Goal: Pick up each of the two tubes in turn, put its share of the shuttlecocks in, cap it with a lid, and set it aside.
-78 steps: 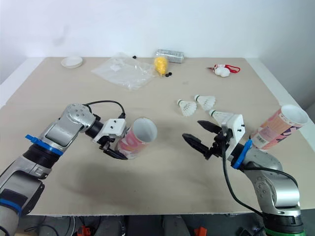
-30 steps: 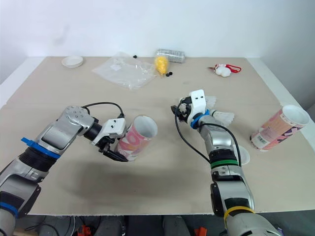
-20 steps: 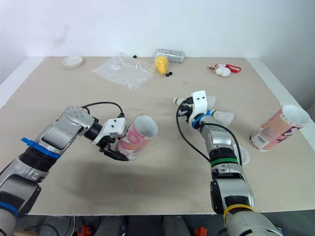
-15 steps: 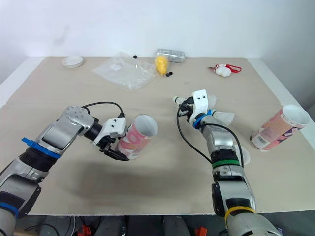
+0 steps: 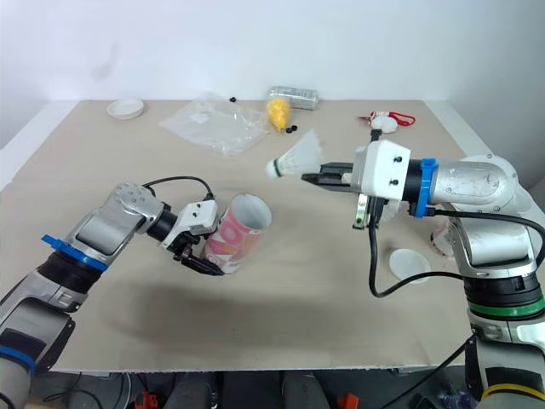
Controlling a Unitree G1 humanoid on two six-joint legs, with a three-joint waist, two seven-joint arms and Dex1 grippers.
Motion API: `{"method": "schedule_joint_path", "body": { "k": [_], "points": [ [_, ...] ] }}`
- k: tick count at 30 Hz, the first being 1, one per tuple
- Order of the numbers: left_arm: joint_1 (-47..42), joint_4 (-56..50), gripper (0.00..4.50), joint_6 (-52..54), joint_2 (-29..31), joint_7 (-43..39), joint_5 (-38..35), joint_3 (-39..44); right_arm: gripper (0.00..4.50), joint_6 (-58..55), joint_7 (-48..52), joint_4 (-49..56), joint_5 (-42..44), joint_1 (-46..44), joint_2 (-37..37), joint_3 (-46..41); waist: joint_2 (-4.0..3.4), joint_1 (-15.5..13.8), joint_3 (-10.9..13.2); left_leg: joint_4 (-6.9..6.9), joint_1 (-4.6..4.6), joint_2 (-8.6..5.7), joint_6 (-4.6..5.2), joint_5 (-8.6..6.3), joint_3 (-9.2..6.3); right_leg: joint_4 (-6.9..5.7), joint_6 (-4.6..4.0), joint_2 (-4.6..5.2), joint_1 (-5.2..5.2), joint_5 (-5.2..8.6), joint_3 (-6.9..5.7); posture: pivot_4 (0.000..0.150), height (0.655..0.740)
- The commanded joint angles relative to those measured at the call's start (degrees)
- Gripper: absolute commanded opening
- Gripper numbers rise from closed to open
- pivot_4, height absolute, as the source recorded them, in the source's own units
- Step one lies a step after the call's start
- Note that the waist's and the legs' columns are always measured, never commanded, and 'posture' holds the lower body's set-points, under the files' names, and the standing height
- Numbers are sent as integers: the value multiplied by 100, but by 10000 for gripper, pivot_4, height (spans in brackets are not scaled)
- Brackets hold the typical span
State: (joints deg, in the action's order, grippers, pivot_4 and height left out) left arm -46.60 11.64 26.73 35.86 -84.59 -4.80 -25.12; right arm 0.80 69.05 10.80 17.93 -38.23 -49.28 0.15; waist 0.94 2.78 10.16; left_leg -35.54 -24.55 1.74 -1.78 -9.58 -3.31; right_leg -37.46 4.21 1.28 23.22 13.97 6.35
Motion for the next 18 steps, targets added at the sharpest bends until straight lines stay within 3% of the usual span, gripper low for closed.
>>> {"method": "schedule_joint_path", "body": {
  "k": [1, 11, 14, 18],
  "points": [
    [-152, 66, 32722, -25, -29, 2, 112, -51, 503, 272, 289, 218, -28, -240, -107, 93, 0, -1, 0, -2, -1, 0, 1, 1, 0, 0, 0, 0, 0, -1, 0, 1500, 7400],
    [-140, -2, 32722, -33, -82, 104, 179, -16, 503, 477, 558, 120, -191, -393, 157, 632, 1, -6, 0, 3, -7, -1, 1, 1, -1, 0, 10, 1, 5, 1, 0, 1500, 7400],
    [-111, -33, 32722, -51, -74, 144, 188, -9, 10005, 507, 595, 80, -225, -460, 200, 692, 1, -8, 0, 2, -8, -1, 1, 1, -2, 0, 9, 1, 4, 1, 0, 1500, 7400],
    [-88, -28, 32722, -180, -90, 238, 206, 29, 29160, 257, 571, 110, -56, -495, 227, 650, 0, -8, 0, 1, -8, -1, 1, 1, -2, 0, 1, 1, 4, 5, 0, 1500, 7400]
  ]
}}
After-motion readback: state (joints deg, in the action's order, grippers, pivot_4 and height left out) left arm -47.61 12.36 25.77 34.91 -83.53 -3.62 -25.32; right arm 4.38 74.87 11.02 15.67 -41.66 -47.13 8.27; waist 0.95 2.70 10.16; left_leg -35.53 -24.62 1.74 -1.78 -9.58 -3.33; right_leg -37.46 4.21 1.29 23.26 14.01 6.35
